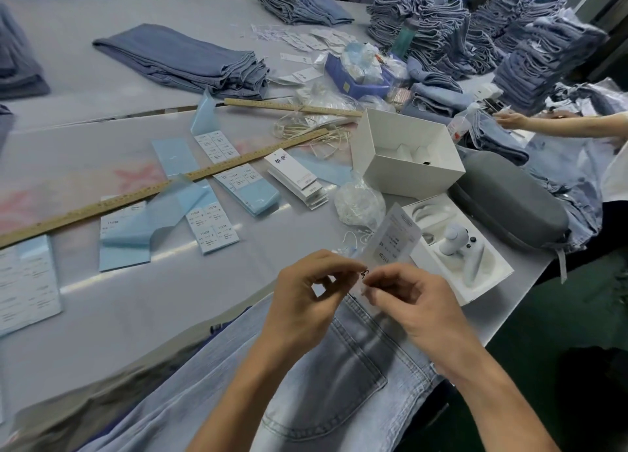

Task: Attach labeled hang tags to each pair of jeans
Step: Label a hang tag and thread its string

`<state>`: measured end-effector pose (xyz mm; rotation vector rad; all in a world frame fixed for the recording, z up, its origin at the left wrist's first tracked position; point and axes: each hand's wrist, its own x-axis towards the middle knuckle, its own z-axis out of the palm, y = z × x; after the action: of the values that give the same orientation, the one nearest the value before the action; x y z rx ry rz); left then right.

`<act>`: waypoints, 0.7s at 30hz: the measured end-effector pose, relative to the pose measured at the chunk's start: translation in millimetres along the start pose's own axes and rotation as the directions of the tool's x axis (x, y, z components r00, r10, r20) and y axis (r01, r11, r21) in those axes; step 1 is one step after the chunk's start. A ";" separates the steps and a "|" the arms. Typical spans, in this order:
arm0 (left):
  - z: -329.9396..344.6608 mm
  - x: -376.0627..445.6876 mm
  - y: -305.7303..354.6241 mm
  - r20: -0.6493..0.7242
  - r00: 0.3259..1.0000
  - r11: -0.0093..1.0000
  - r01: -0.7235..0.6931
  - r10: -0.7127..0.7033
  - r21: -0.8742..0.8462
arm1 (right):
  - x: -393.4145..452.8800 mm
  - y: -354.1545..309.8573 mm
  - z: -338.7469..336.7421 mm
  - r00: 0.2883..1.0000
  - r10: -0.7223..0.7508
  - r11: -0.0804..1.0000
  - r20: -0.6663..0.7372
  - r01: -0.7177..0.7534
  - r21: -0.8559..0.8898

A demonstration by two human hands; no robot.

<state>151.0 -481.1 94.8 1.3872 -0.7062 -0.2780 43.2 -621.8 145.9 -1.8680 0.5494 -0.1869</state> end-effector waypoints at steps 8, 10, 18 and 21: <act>6.0 -4.7 -2.1 -0.008 1.000 1.000 0.030 -0.030 -0.008 | -1.8 7.3 7.6 0.989 0.070 0.945 -0.127 -0.026 0.325; 6.0 -4.1 -0.6 0.001 1.000 1.000 0.028 -0.028 -0.014 | -1.7 8.5 10.9 0.992 0.052 0.948 -0.118 -0.012 0.317; 5.9 -5.0 0.1 0.020 0.999 0.999 0.030 -0.030 0.013 | -1.7 11.2 20.5 0.988 0.062 0.925 -0.145 -0.002 0.380; 8.4 -5.8 -0.6 -0.010 0.999 0.999 0.038 -0.038 0.019 | -2.3 9.6 22.1 0.985 0.097 0.916 -0.143 -0.032 0.399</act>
<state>141.7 -484.6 92.7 1.4205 -0.6770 -0.2952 47.0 -604.6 129.4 -1.4454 0.6318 -0.3787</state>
